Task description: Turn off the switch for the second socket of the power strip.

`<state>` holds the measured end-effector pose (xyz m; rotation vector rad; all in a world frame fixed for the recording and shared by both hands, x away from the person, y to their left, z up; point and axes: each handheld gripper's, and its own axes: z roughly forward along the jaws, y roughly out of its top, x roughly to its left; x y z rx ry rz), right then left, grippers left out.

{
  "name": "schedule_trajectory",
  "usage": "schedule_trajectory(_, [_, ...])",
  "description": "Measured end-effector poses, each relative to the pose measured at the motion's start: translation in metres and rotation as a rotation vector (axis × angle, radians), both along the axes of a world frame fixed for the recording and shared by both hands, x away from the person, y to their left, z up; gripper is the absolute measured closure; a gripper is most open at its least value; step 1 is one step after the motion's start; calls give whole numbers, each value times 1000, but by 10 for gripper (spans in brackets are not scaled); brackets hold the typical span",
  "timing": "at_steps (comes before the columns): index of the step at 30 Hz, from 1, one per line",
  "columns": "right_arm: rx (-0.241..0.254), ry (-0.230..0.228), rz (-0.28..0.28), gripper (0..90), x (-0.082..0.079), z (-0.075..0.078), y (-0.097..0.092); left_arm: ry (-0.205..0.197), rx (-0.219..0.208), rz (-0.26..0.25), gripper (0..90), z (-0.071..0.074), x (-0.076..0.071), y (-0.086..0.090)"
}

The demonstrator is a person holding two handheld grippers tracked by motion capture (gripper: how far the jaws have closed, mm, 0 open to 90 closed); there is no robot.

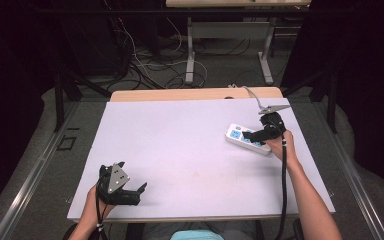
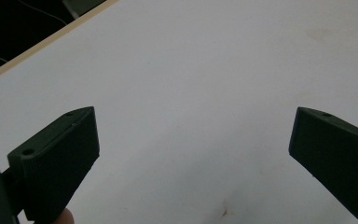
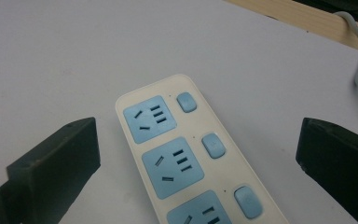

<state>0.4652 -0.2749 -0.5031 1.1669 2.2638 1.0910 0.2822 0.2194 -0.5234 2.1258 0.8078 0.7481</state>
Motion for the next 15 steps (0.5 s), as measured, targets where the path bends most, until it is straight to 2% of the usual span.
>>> schedule_trajectory(8, [19, -5, 14, 0, -10, 6, -2, -8, 13, 6, 15, 1, 0, 1])
schedule_trajectory(11, [36, 8, 20, 0, -16, 10, -2, -3, -1, 8, 16, 0, 0, 1])
schedule_trajectory(12, [32, -6, 26, 0, -17, 10, -2, -5, 1, 8, 16, 0, 0, 1])
schedule_trajectory(15, [19, -6, 38, 0, -23, 10, 0, -5, 0, 9, 16, 0, 0, 1])
